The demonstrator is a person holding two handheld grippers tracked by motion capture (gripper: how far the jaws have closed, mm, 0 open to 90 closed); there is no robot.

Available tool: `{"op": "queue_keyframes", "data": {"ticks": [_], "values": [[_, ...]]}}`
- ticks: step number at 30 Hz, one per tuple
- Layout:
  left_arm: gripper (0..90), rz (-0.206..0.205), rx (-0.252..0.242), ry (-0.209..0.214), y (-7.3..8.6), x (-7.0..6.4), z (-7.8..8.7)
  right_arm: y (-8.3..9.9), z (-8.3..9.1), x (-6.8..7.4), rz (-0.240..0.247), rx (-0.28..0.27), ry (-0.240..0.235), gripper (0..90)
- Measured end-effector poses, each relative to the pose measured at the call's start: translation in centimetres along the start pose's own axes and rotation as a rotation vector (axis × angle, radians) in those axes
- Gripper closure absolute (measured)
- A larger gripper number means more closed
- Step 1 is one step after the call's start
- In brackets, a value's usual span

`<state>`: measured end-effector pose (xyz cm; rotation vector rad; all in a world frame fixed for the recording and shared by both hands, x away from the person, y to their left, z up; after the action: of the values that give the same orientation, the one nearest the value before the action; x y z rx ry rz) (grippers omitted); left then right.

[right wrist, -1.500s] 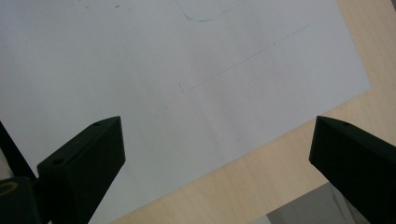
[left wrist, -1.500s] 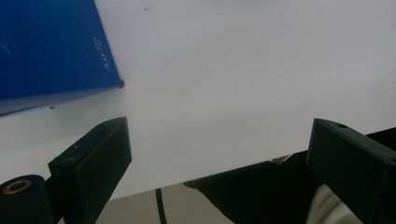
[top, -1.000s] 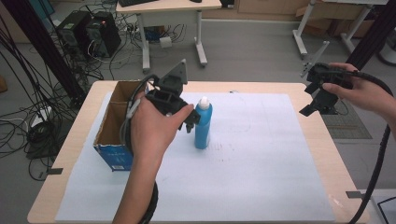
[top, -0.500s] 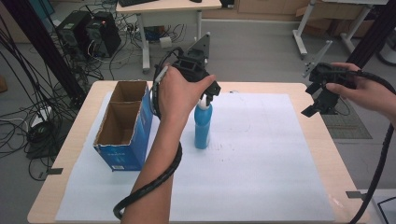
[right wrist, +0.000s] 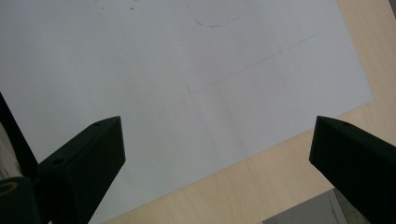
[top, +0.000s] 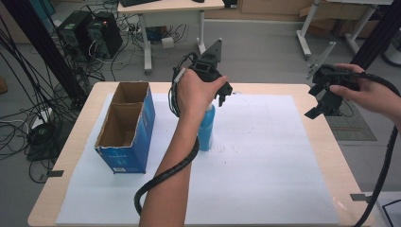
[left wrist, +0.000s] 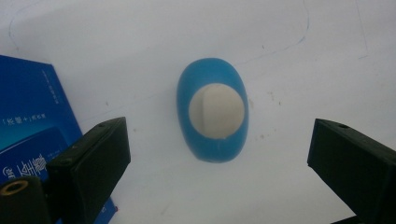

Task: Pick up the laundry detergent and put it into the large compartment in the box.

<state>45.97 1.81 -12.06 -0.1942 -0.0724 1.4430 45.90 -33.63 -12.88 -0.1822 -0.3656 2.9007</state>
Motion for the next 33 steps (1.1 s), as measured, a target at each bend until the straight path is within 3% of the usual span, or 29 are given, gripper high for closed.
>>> {"op": "queue_keyframes", "data": {"ticks": [8, 27, 33], "values": [[6.2, 0.012, 0.015, -0.014, -0.9, -0.3, -1.6, 0.4, 0.3, 0.2, -0.004, -0.016, 0.022, 3.2], [7.3, 0.035, 0.069, 0.002, -2.0, 0.0, -5.5, 0.6, -0.2, -0.3, -0.013, -0.004, 0.000, 3.4], [13.7, 0.029, 0.089, 0.000, -2.0, -0.3, -6.5, 0.7, -0.3, -0.4, -0.015, -0.002, -0.001, 3.4]]}}
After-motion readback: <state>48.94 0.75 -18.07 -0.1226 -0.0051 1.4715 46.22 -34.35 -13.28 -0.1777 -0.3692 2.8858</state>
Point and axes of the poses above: each handheld gripper's, and its own axes: z roughly backward along the jaws, y roughly out of its underside, x roughly to its left, the point moved 6 cm from there along -z, roughly forward along the jaws, and after that the axes turned 11 degrees about z, right-handed, at the moved point
